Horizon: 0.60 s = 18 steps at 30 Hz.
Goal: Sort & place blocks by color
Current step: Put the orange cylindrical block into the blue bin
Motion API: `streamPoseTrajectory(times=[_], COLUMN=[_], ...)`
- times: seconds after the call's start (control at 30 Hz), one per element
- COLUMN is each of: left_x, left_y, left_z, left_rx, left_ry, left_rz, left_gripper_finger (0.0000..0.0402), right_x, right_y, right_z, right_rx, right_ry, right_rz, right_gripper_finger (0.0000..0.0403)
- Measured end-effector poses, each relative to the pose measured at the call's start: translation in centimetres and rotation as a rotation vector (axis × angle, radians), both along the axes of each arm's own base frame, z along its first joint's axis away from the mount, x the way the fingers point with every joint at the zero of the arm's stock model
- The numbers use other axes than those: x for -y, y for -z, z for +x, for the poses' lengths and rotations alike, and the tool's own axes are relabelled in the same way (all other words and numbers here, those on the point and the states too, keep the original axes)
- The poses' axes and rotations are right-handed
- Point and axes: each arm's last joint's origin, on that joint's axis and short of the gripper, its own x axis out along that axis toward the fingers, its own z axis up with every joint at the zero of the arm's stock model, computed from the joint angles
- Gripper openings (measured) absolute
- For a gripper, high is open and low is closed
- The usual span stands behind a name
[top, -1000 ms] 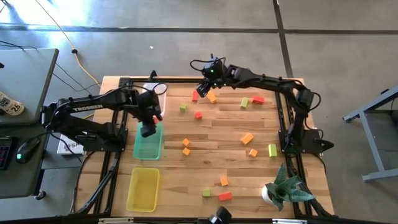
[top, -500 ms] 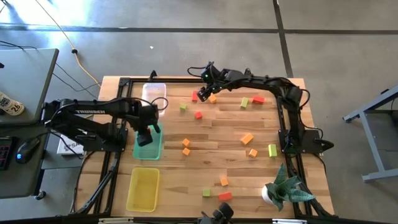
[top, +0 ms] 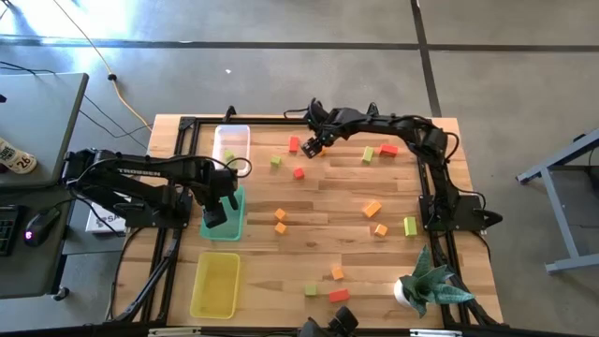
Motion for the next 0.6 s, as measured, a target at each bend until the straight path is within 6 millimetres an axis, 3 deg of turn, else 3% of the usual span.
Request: streamPoseTrajectory(times=[0.3,0.6], left_x=[0.0,-0.1], left_y=[0.0,0.0], left_z=[0.0,0.3], left_rx=[0.001,0.032], left_ry=[0.003,0.048], left_rz=[0.0,0.009], left_gripper_finger=[0.0116,0.0153], right_x=[-0.1,-0.1], right_y=[1.4,1.9], right_z=[-0.1,-0.1], right_rx=[-0.06,-0.059], right_ry=[0.003,0.007], right_rz=[0.036,0.074], right_gripper_finger=[0.0209,0.0208])
